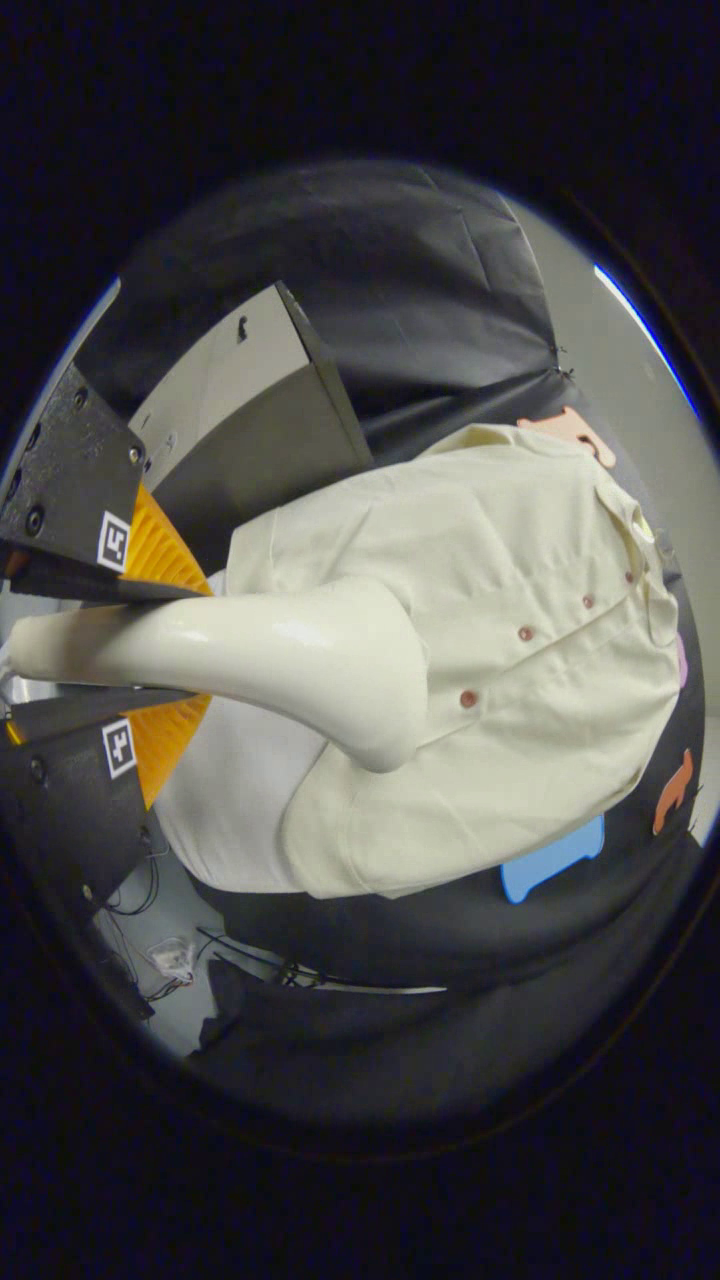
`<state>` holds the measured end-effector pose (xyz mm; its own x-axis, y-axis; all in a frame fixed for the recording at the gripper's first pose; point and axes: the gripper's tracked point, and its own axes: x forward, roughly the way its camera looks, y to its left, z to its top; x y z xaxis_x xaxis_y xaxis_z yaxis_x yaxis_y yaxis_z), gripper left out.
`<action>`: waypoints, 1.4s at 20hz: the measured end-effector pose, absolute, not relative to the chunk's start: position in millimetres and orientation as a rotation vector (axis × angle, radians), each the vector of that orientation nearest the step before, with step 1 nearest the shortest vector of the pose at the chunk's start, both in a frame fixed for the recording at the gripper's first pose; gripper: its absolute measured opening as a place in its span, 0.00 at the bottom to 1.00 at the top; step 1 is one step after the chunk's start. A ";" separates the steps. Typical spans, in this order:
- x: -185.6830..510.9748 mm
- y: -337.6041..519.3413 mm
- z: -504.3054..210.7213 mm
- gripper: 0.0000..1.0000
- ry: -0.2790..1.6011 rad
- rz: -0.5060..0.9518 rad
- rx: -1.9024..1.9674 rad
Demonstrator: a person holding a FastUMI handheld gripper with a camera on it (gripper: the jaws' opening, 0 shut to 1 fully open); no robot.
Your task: Iron the clothes twice with a garment steamer, once on the left side and once on the right side.
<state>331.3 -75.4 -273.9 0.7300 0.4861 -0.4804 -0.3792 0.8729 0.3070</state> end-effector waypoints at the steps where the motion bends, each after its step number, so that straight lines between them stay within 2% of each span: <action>1: 323.1 -65.9 -263.1 0.39 0.575 0.495 0.190; 7: 274.5 -10.8 -217.0 0.39 0.552 0.615 0.157; 13: 250.6 26.2 -196.8 0.39 0.528 0.656 0.147; 19: 236.3 43.9 -162.2 0.39 0.431 0.628 0.178; 28: 184.9 46.0 -127.6 0.39 0.338 0.443 0.108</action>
<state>184.9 46.0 -127.6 0.8488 0.4375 -0.2969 -0.4018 0.8987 0.1755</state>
